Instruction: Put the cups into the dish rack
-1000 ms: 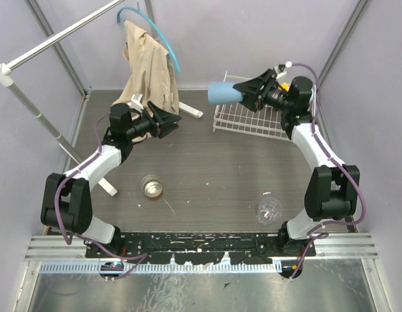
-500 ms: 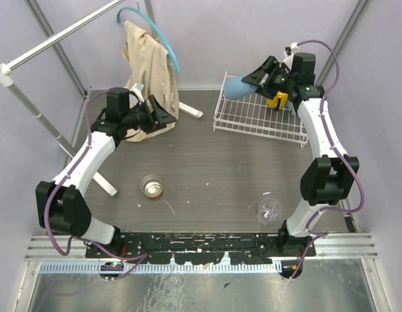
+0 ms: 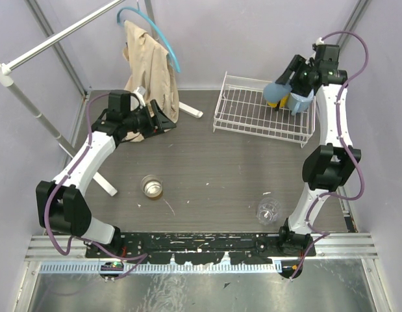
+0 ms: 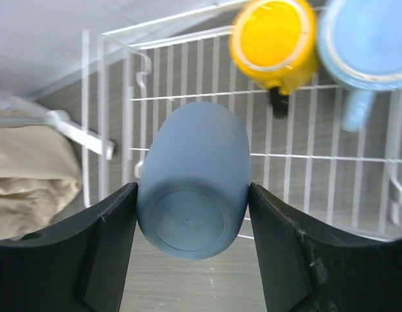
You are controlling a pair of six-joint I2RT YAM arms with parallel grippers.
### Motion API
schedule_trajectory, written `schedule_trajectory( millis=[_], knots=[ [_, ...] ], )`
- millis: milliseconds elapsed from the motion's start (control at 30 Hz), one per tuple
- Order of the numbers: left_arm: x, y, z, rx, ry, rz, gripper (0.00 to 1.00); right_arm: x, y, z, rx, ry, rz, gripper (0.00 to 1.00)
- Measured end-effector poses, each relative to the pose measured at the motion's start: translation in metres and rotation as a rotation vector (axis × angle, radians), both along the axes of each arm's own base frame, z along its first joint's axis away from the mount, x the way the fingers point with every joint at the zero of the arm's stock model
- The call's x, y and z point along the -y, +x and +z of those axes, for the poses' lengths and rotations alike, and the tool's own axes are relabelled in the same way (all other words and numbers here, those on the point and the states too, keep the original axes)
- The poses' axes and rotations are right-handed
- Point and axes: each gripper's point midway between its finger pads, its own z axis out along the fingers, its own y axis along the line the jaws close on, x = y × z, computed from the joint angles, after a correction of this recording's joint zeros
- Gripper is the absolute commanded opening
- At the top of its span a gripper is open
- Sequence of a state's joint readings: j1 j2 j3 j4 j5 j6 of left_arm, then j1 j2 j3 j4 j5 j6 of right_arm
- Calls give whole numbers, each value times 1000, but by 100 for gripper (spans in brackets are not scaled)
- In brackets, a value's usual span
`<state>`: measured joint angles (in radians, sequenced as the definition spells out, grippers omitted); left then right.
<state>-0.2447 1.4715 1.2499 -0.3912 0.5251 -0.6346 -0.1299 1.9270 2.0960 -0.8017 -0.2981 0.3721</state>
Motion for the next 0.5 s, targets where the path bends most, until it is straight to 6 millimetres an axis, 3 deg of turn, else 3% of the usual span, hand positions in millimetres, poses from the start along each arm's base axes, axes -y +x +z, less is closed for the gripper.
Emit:
schedule_trajectory(
  millis=[167, 500],
  knots=[
    [0, -3, -2, -8, 5, -9, 75, 32, -13, -21, -90, -94, -63, 18],
    [2, -4, -9, -29, 2, -26, 76, 62, -28, -42, -176, -261, -113, 17]
  ],
)
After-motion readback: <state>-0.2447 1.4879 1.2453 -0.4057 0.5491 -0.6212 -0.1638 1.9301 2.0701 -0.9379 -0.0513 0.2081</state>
